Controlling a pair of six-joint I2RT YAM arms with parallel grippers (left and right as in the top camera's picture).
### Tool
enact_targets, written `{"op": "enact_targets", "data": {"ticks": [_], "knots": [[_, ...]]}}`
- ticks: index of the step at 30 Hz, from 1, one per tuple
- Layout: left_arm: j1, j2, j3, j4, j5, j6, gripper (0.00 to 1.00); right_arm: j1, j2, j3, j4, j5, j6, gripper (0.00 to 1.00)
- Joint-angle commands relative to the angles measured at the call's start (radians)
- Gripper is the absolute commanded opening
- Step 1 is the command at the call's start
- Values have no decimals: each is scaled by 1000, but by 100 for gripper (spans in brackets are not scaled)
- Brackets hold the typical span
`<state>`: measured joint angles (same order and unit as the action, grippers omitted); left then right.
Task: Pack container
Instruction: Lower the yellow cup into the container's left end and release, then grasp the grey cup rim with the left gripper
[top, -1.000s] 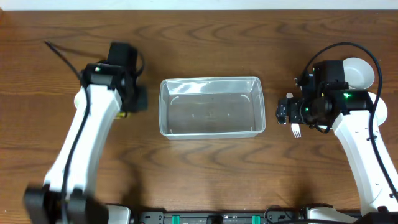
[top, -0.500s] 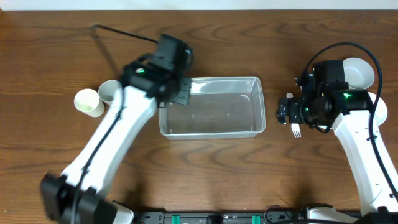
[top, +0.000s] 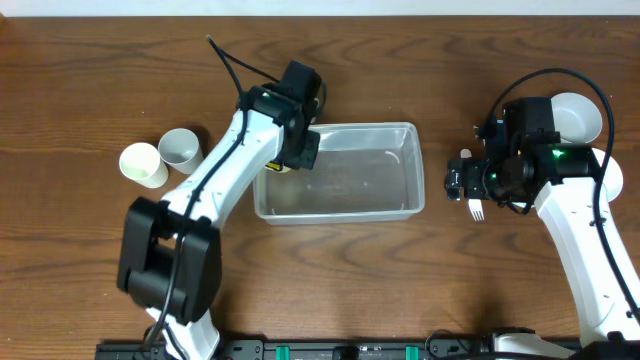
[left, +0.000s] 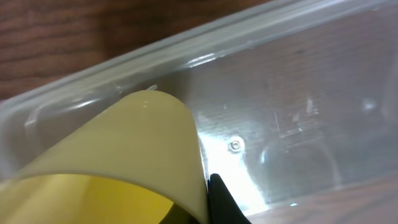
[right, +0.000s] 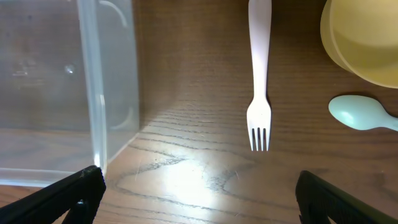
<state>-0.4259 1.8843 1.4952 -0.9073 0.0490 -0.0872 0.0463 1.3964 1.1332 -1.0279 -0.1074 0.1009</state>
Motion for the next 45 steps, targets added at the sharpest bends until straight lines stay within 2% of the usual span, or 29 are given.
{"op": "enact_targets", "data": {"ticks": [1,5,7,10,11,12,16,20,22,27,35,45], "knots": [[22,47,-6,4,-8,12,6,-6,1,16,-2,6,-13,99],[35,71,-6,5,-8,12,9,-6,1,16,-9,6,-13,99],[37,69,-6,6,-8,12,25,-6,1,16,-12,6,-13,99],[36,57,6,-5,-8,12,36,-6,1,16,-12,6,-13,99],[35,51,18,-17,-8,12,49,-6,1,16,-13,6,-13,99],[35,43,35,-34,-8,12,52,-6,1,16,-13,6,-13,99],[38,-12,160,-151,-17,16,54,-6,1,16,-13,6,-13,99],[61,-97,272,-211,-103,15,57,-6,1,16,-13,6,-13,99],[91,-143,280,-202,-115,15,61,-6,1,16,-13,6,-13,99],[226,-169,275,-218,-114,-5,63,-6,1,16,-13,6,-13,99],[433,-65,209,-208,-63,-31,64,-6,1,16,-14,6,-13,99],[500,161,209,-206,-30,-31,65,-6,1,16,-21,6,-13,99]]}}
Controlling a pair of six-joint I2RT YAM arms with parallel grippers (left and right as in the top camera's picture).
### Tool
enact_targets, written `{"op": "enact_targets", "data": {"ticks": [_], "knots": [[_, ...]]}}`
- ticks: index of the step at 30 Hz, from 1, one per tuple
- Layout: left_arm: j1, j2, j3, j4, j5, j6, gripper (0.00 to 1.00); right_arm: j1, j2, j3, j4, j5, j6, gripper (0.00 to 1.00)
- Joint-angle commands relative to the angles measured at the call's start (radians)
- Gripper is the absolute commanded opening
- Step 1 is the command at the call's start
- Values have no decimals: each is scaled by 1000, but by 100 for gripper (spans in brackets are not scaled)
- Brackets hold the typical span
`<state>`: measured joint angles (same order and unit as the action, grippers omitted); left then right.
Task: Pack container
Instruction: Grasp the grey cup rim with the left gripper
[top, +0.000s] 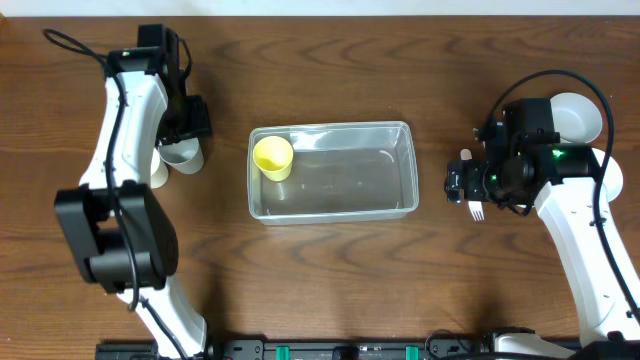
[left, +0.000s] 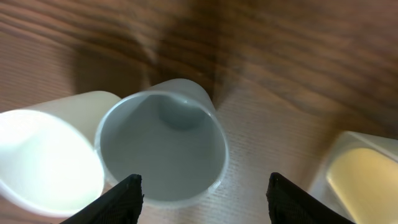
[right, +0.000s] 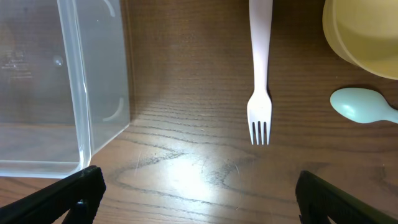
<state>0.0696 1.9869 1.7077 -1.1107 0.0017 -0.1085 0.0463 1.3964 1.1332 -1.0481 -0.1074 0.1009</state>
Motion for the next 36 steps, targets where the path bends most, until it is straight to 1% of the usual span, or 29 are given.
{"op": "enact_targets", "data": {"ticks": [1,3,4,5,8,10,13,15,16,21,27,32,36], "knots": [[4,76,-3,-3,18,-9,65,-6,1,16,0,6,-13,99],[3,113,-3,-7,18,-9,64,-6,1,16,-1,6,-13,99],[3,126,-3,-8,18,-9,63,-6,1,16,-1,6,-13,99],[3,136,-3,-10,18,-9,57,-6,1,16,-1,6,-13,99],[3,145,-3,-13,18,-9,34,-6,1,16,-1,6,-13,99],[3,140,-2,-14,18,-9,29,-6,1,16,-1,6,-13,99],[1,127,-2,-17,18,-9,19,-6,1,16,0,6,-13,99],[-5,113,5,-27,17,-8,8,-6,1,16,0,6,-13,99],[-10,105,11,-31,17,-8,6,-6,1,16,-1,6,-13,99],[-50,32,35,-53,16,3,6,-6,1,16,-4,6,-13,99],[-134,-150,42,-116,17,2,6,-6,1,16,-3,6,-13,99],[-259,-315,41,-185,18,-7,6,-6,1,16,-3,6,-13,99],[-387,-362,33,-246,17,-36,6,-6,1,16,-3,6,-13,99]]}}
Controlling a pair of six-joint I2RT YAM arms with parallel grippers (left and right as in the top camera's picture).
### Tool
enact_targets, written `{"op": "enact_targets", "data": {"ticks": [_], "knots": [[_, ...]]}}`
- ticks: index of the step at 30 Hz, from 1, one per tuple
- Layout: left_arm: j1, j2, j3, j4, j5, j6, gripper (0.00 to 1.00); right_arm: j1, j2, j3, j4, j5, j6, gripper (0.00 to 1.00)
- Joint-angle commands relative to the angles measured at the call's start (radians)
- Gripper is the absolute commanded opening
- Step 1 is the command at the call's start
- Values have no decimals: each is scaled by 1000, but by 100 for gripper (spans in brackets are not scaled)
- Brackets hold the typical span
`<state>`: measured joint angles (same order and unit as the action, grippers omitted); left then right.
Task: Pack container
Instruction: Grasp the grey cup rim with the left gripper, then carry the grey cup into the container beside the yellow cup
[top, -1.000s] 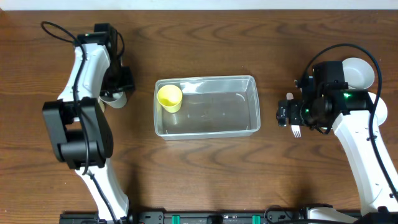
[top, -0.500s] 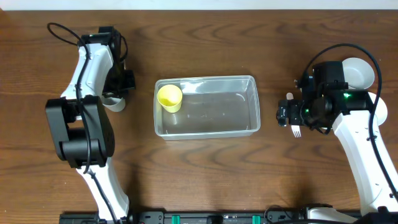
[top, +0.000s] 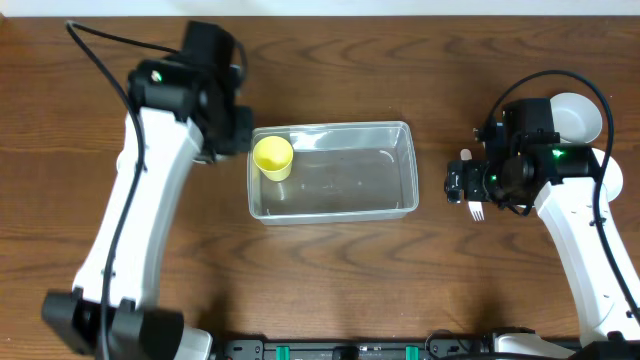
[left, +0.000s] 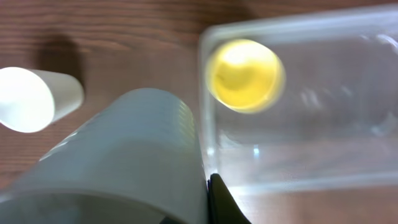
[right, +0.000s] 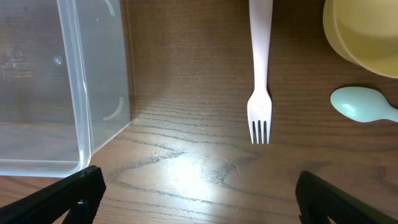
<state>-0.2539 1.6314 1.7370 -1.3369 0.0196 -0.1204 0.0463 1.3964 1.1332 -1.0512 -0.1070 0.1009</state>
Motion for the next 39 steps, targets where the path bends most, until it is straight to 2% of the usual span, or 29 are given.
{"op": "enact_targets", "data": {"ticks": [1,8,20,23,26,27,28,32,39], "knots": [[-97,-6,-4,-24,-1,-24,6,-6,1,16,0,6,-13,99],[-259,18,-151,61,-4,-24,6,-6,1,16,-1,6,-13,99],[-272,18,-473,315,-5,-11,6,-6,1,16,-2,6,-13,99],[-272,18,-501,374,-5,-8,8,-6,1,16,-8,6,-13,99],[-272,18,-516,406,-5,-8,17,-6,1,16,-13,6,-13,99],[-272,18,-520,412,-5,-8,17,-6,1,16,-15,6,-13,99],[-272,18,-523,415,-5,-8,22,-6,1,16,-16,6,-13,99],[-272,18,-525,415,-5,-8,26,-6,1,16,-15,5,-13,99],[-272,3,-458,375,-8,-8,26,-6,1,16,-15,6,-13,99]]}}
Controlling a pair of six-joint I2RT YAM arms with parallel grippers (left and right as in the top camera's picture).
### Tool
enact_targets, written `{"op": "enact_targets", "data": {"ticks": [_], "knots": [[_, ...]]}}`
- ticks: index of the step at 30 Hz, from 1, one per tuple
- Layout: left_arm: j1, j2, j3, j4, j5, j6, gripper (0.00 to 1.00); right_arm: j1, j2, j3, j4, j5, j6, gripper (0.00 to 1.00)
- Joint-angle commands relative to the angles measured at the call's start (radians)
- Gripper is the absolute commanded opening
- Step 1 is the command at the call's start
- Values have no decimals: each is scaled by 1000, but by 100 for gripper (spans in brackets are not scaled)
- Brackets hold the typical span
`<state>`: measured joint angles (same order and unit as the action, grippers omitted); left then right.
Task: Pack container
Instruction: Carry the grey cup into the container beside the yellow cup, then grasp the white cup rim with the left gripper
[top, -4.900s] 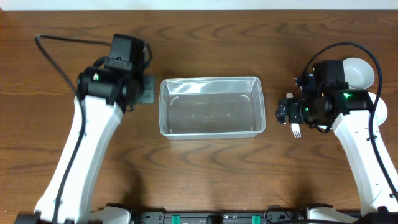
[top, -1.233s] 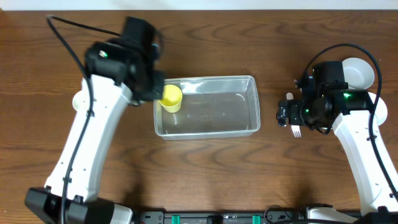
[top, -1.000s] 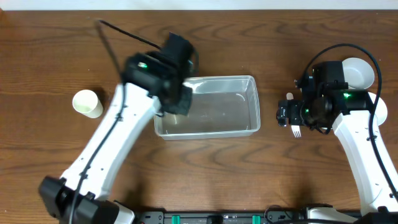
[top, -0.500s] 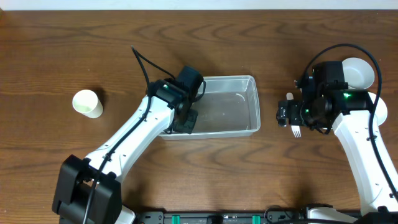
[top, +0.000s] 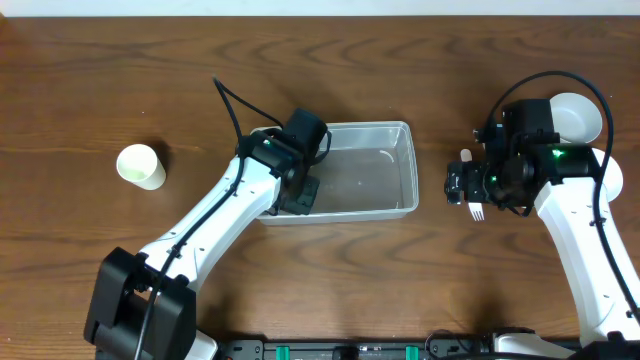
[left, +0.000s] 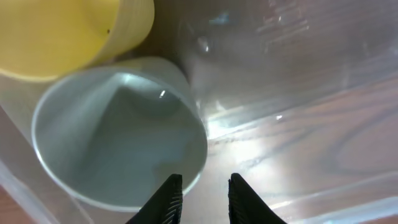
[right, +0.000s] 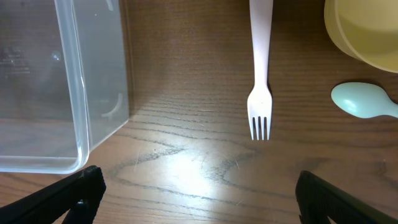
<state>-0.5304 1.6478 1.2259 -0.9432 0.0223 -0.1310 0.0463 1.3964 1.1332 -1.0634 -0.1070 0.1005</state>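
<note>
A clear plastic container (top: 400, 128) lies mid-table. My left gripper (top: 300, 190) is down in its left end, and the arm hides the cups from overhead. In the left wrist view a grey cup (left: 118, 143) stands upright on the container floor (left: 298, 74) against a yellow cup (left: 68, 31). The left gripper (left: 204, 199) is open, one finger over the grey cup's rim and the other outside it. A white cup (top: 140, 166) lies at the far left. My right gripper (right: 199, 199) hovers wide open over bare wood.
Right of the container lie a white fork (right: 260, 93), a pale blue spoon (right: 364, 102) and a pale bowl (right: 364, 31). The container's near right corner (right: 81, 155) shows in the right wrist view. The bowl (top: 578, 115) sits beside the right arm.
My left gripper was shut on the grey cup just left of the container. Now it is inside the container's left end, fingers apart, with the grey cup standing beside the yellow one.
My left gripper first held the yellow cup in the container's left end. Then the yellow cup stood there alone and the gripper was open over the grey cup at far left. It then held the grey cup, which now stands in the container. The right arm stayed put.
</note>
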Motion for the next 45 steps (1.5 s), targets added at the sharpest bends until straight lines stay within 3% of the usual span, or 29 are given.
{"op": "enact_targets", "data": {"ticks": [1,6,8,12,18,23,32,34,40,45], "knots": [[5,-23,78,-34,-19,3,27,-6,1,16,-3,6,-12,99],[16,-93,251,-148,-219,2,28,-6,1,16,-3,6,-12,99],[55,-127,327,-182,-273,2,43,-6,1,16,-3,6,-12,99],[229,-184,394,-169,-277,-7,54,-6,1,16,-3,6,-12,99],[584,-132,391,-148,-118,-24,59,-6,1,16,-3,6,-12,99],[760,45,371,-148,30,-24,59,-6,1,16,-3,5,-12,99],[793,334,370,-167,65,-24,59,-6,1,16,-3,6,-12,99],[793,377,370,-175,65,-24,55,-6,1,16,-4,5,-12,99],[794,417,370,-195,65,-24,24,-6,1,16,-8,6,-13,99],[794,393,372,-201,65,-24,7,-6,1,16,-7,6,-12,99]]}}
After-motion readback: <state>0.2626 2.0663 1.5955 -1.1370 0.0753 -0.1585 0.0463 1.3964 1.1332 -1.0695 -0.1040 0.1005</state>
